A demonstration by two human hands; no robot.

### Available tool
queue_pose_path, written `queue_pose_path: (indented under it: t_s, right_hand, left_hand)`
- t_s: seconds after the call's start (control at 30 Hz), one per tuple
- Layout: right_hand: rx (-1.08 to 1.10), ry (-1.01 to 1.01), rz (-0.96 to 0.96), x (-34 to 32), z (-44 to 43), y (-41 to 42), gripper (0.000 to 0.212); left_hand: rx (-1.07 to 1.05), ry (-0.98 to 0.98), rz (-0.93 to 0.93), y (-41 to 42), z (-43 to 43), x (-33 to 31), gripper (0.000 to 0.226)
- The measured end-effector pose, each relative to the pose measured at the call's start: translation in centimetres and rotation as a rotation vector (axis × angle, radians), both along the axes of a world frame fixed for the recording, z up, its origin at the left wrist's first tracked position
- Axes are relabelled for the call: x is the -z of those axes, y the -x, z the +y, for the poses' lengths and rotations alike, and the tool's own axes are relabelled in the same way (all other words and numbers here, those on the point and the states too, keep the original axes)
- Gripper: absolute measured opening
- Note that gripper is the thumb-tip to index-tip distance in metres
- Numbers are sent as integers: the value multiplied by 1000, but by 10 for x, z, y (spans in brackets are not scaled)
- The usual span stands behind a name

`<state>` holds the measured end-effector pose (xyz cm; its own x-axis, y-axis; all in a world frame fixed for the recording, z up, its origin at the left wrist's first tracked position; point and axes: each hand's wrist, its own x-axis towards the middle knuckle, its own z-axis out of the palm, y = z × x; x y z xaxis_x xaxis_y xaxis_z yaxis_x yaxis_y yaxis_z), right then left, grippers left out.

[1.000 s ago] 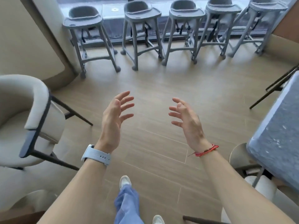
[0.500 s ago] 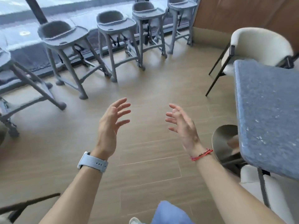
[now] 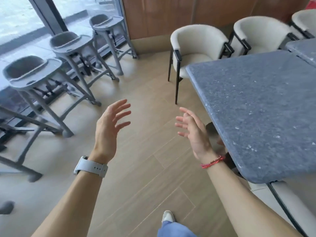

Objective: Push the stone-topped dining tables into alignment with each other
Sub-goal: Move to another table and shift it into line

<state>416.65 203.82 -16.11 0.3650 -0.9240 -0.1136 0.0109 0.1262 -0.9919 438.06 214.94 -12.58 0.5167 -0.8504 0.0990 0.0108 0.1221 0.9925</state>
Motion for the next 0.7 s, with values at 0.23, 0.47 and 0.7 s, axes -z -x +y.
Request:
queue_pose_path:
  t_s: [0.23,0.47,0.7]
  right_hand:
    - [271,-40,36,2,-74,8,53]
    - [617,-86,95,10,-110,-2,44]
    - [970,-111,127,0,-95,-29,37]
  left_hand:
    - [269,-34,36,-13,-127,11,76]
    - [586,-51,72,-35,-232,36,90]
    - [917,-103,87,-48,-304,42,90]
